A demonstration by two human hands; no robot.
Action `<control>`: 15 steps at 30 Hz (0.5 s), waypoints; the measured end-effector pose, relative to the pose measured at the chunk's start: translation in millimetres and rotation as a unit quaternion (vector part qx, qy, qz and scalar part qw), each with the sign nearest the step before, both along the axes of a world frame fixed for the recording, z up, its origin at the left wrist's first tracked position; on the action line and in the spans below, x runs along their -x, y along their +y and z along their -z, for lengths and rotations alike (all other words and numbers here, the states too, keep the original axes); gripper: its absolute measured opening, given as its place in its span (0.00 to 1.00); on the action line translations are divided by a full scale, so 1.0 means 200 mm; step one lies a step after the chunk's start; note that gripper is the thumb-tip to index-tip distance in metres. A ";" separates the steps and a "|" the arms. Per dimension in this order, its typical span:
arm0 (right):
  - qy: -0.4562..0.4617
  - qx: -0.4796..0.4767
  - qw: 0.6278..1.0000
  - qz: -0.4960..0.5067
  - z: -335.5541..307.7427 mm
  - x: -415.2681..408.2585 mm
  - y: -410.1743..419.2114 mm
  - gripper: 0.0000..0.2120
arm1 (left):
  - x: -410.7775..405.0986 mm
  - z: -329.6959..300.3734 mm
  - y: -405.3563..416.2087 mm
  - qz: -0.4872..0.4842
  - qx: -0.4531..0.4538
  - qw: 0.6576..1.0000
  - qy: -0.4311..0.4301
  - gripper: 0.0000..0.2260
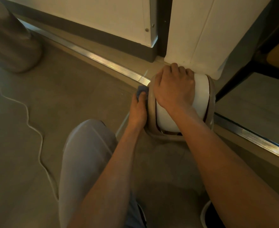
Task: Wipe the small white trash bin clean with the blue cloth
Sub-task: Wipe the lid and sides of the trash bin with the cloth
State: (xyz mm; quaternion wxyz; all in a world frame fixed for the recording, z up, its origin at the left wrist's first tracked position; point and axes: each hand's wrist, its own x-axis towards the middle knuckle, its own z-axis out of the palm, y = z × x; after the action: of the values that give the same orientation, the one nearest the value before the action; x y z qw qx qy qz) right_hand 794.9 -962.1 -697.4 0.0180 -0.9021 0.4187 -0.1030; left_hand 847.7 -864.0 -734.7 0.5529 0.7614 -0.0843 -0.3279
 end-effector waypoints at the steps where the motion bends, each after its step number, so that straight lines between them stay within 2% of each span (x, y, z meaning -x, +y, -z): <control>1: -0.004 0.002 1.000 -0.001 0.00 0.00 0.00 0.20 | 0.07 0.01 0.07 -0.009 0.011 1.000 0.008 0.14; 5: -0.021 0.006 1.000 0.003 0.01 0.01 0.00 0.19 | 0.26 0.07 0.29 0.003 0.038 0.999 -0.010 0.07; 8: -0.024 0.005 1.000 -0.004 0.01 0.02 0.00 0.19 | 0.09 0.06 0.17 0.028 0.027 0.998 -0.046 0.15; 12: -0.025 -0.002 1.000 -0.004 0.00 0.01 -0.01 0.20 | -0.20 0.09 -0.06 0.100 0.012 0.994 -0.044 0.22; 15: -0.021 0.007 1.000 -0.001 0.01 0.01 -0.01 0.20 | -0.17 0.07 -0.09 0.086 0.024 0.996 -0.030 0.19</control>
State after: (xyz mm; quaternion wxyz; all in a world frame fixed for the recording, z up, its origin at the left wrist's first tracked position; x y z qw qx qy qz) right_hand 793.4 -963.5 -699.1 0.0200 -0.9003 0.4166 -0.1246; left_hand 882.2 -882.3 -748.2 0.5381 0.7469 -0.1740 -0.3497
